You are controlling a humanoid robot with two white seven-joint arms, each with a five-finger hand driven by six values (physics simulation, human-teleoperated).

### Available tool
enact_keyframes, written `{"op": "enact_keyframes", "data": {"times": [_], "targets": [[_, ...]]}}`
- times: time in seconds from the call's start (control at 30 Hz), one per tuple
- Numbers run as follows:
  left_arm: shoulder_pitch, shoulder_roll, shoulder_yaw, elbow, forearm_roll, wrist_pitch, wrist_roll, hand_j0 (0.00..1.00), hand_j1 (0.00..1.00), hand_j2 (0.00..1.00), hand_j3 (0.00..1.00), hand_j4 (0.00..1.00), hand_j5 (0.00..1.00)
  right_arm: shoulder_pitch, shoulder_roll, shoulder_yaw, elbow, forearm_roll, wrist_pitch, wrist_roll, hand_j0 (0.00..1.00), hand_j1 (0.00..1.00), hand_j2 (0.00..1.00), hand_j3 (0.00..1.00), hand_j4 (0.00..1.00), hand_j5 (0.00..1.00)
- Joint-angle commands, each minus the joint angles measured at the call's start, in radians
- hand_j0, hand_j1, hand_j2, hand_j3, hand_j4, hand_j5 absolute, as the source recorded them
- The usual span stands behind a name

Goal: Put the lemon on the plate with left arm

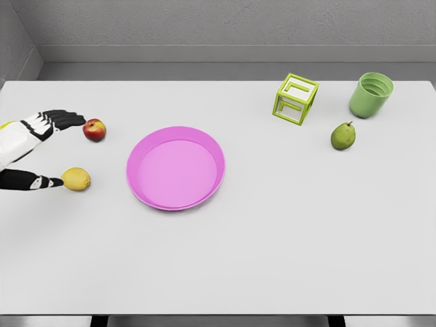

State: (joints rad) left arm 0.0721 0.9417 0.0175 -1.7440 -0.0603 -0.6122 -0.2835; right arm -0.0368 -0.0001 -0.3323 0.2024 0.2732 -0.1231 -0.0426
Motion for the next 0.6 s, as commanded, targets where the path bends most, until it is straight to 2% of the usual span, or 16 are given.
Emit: {"op": "enact_keyframes", "data": {"times": [0.0, 0.1, 0.23, 0.3, 0.4, 0.43, 0.47, 0.57], "targets": [[0.0, -0.003, -0.001, -0.005, 0.007, 0.001, -0.003, 1.0, 1.0, 1.0, 1.0, 1.0, 1.0, 0.0, 0.0, 0.001, 0.0, 0.0, 0.002, 0.003, 1.0, 1.0, 1.0, 1.0, 1.0, 1.0], [0.002, -0.003, 0.002, -0.003, 0.005, 0.001, -0.003, 1.0, 1.0, 1.0, 1.0, 1.0, 1.0, 0.0, 0.0, -0.001, 0.0, 0.0, 0.0, 0.003, 1.0, 1.0, 1.0, 1.0, 1.0, 1.0], [0.005, -0.001, 0.007, 0.028, -0.087, 0.001, -0.048, 1.0, 1.0, 1.0, 1.0, 1.0, 1.0, 0.0, 0.0, -0.001, 0.0, 0.0, 0.0, 0.003, 1.0, 1.0, 1.0, 1.0, 1.0, 1.0], [0.032, 0.003, 0.004, 0.034, -0.101, 0.001, -0.049, 1.0, 1.0, 1.0, 1.0, 1.0, 1.0, 0.0, 0.0, 0.001, 0.0, 0.0, 0.0, 0.003, 1.0, 1.0, 1.0, 1.0, 1.0, 1.0], [0.04, 0.009, -0.001, 0.037, -0.11, 0.001, -0.049, 1.0, 1.0, 1.0, 1.0, 1.0, 1.0, 0.0, 0.0, 0.001, 0.0, 0.0, 0.0, 0.003, 1.0, 1.0, 1.0, 1.0, 1.0, 1.0], [0.04, 0.006, -0.002, 0.041, -0.139, 0.001, -0.051, 1.0, 1.0, 1.0, 1.0, 1.0, 1.0, 0.0, 0.0, 0.001, 0.0, 0.0, 0.0, 0.003, 1.0, 1.0, 1.0, 1.0, 1.0, 1.0], [0.04, 0.005, -0.007, 0.043, -0.167, 0.001, -0.049, 1.0, 1.0, 1.0, 1.0, 1.0, 1.0, 0.0, 0.0, 0.001, 0.0, 0.0, 0.0, 0.003, 1.0, 1.0, 1.0, 1.0, 1.0, 1.0], [0.037, 0.026, -0.074, 0.086, -0.17, 0.001, -0.049, 1.0, 1.0, 1.0, 1.0, 1.0, 1.0, 0.0, 0.0, 0.001, 0.0, 0.0, 0.0, 0.003, 1.0, 1.0, 1.0, 1.0, 1.0, 1.0]]}}
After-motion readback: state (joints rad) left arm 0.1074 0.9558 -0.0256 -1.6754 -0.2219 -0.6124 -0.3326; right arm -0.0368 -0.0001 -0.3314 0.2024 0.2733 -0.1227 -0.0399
